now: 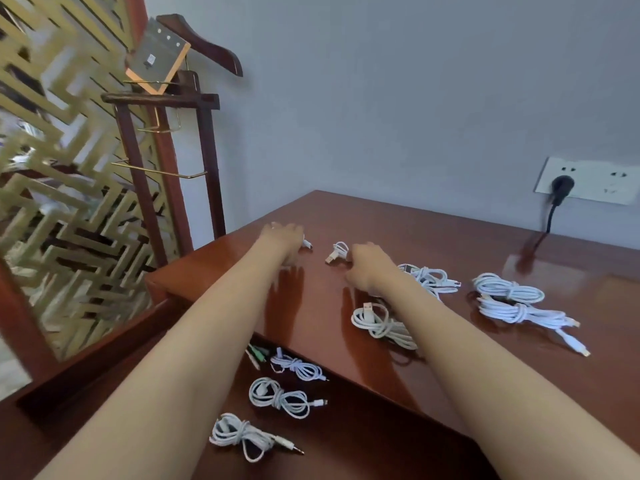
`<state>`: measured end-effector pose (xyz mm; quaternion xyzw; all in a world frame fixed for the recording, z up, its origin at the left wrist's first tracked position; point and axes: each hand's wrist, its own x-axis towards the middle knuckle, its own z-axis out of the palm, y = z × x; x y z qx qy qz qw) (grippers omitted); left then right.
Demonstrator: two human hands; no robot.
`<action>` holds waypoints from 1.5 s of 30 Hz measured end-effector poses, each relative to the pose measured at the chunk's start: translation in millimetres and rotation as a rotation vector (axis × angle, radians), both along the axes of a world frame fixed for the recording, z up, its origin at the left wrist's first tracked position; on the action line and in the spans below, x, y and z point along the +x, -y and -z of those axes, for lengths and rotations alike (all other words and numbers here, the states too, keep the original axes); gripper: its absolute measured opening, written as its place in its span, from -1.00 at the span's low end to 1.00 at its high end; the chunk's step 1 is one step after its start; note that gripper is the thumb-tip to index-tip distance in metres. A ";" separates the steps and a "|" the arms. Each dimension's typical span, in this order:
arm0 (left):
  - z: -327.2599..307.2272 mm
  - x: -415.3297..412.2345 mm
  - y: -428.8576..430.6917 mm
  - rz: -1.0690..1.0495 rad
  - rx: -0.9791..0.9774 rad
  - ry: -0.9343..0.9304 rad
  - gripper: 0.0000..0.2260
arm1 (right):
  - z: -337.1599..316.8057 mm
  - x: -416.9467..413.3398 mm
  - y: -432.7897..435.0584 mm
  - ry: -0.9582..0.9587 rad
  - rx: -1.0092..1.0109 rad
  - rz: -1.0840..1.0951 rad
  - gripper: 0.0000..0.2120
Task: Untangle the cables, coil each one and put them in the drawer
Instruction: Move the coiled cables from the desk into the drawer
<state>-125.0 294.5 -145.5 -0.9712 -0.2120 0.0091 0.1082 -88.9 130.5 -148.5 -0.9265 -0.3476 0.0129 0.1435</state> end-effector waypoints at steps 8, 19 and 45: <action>22.2 31.9 3.9 -0.037 0.058 0.017 -0.49 | 14.4 10.3 -5.3 0.003 -0.045 0.013 -0.61; 24.0 26.5 -26.1 -0.025 0.231 0.081 -0.69 | 18.4 11.5 -25.0 0.139 -0.082 0.038 -0.64; -14.2 -123.5 -64.9 0.105 -0.334 -0.042 -0.71 | -6.1 -102.9 -26.8 0.146 0.244 -0.274 -0.80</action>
